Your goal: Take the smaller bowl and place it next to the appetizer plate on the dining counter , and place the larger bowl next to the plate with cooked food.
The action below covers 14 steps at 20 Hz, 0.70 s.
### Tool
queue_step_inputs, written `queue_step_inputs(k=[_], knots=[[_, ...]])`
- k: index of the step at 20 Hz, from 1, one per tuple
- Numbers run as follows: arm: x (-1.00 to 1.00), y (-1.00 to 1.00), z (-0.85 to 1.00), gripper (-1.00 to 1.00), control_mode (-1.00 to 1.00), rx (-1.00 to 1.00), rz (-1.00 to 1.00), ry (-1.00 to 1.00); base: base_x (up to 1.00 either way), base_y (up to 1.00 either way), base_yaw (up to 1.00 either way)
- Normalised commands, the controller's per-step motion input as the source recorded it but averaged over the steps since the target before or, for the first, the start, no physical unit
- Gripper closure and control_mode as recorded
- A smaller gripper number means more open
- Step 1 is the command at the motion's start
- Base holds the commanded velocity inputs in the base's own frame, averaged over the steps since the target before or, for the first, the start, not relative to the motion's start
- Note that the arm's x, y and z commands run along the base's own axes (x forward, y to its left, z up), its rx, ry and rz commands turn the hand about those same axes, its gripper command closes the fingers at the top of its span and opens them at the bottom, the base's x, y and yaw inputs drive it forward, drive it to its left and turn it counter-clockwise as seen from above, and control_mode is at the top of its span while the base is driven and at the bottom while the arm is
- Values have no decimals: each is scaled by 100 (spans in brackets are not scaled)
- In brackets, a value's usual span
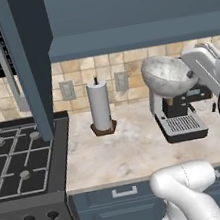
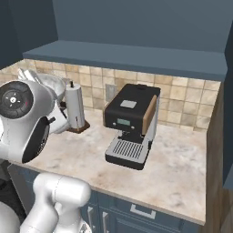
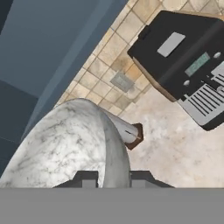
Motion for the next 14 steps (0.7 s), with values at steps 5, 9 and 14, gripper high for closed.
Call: queue_step_inputs(k=[5, 9, 14], knots=[[-20, -7, -3, 100, 100, 0, 0, -1, -16, -7, 0], [0, 0, 0, 100, 100, 0, 0, 0, -100, -71, 0], [0, 0, 0, 100, 100, 0, 0, 0, -100, -44, 0]])
